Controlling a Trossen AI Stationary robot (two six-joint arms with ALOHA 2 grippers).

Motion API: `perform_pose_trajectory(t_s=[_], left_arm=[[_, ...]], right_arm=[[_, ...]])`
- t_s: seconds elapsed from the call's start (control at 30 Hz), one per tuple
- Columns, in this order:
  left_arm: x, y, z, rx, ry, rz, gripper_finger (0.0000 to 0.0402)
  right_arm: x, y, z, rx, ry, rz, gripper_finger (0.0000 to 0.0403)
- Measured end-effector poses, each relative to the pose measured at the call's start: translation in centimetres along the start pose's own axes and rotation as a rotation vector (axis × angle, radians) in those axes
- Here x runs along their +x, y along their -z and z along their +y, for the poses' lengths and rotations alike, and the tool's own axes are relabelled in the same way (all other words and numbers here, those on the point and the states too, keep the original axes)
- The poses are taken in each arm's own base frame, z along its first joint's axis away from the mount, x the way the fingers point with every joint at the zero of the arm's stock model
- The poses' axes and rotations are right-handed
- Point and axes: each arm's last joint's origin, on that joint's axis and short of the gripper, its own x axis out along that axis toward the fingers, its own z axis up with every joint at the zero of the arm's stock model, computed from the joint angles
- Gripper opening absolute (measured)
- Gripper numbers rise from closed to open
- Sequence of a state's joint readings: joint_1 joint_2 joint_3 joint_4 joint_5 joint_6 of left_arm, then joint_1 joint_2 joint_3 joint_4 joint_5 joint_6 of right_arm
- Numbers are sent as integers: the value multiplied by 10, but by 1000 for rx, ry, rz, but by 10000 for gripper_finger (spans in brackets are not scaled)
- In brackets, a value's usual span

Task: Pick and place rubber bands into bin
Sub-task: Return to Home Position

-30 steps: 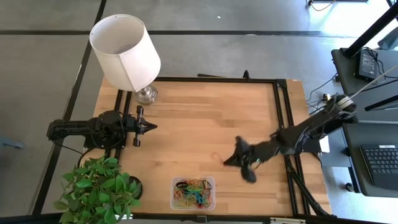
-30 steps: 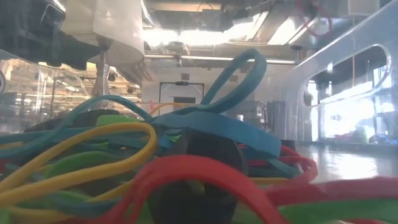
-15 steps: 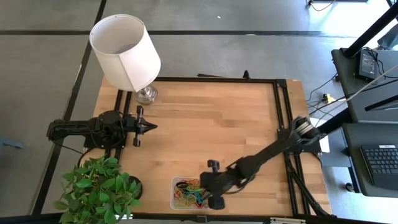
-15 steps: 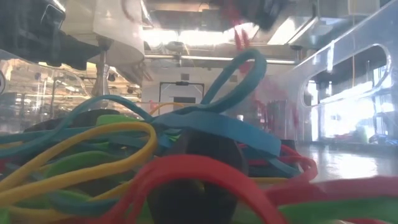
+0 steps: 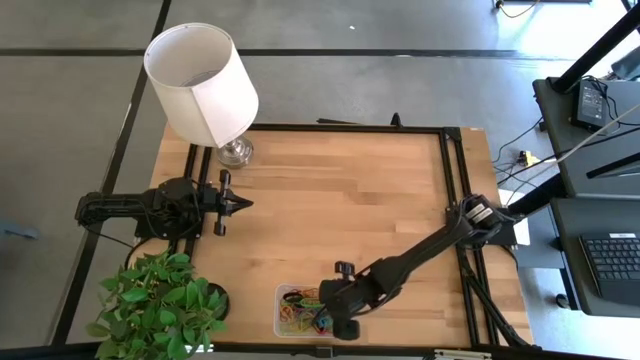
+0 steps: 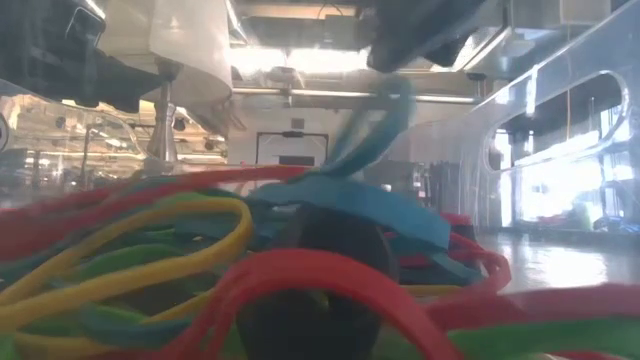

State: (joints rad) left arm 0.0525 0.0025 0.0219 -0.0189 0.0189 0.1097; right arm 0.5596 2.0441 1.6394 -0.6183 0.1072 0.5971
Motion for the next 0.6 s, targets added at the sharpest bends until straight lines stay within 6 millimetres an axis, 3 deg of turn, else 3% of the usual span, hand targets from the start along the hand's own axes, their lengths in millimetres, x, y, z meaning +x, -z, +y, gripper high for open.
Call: perform_pose_trajectory(t_s=[0.13, 0.27, 0.37, 0.5, 0.6], left_arm=[[0, 0, 0, 0, 0, 0, 4], [0, 0, 0, 0, 0, 0, 4], [0, 0, 0, 0, 0, 1, 4], [0, 0, 0, -1, 0, 1, 4], [0, 0, 0, -1, 0, 0, 4]], right_arm=[[-11, -2, -5, -92, 15, 22, 150], [-14, -1, -16, -138, 60, 82, 155], [-22, 1, -23, -180, 88, 127, 122], [-43, 0, -23, -319, -17, 125, 19], [-68, 0, -28, -359, -61, 36, 16]])
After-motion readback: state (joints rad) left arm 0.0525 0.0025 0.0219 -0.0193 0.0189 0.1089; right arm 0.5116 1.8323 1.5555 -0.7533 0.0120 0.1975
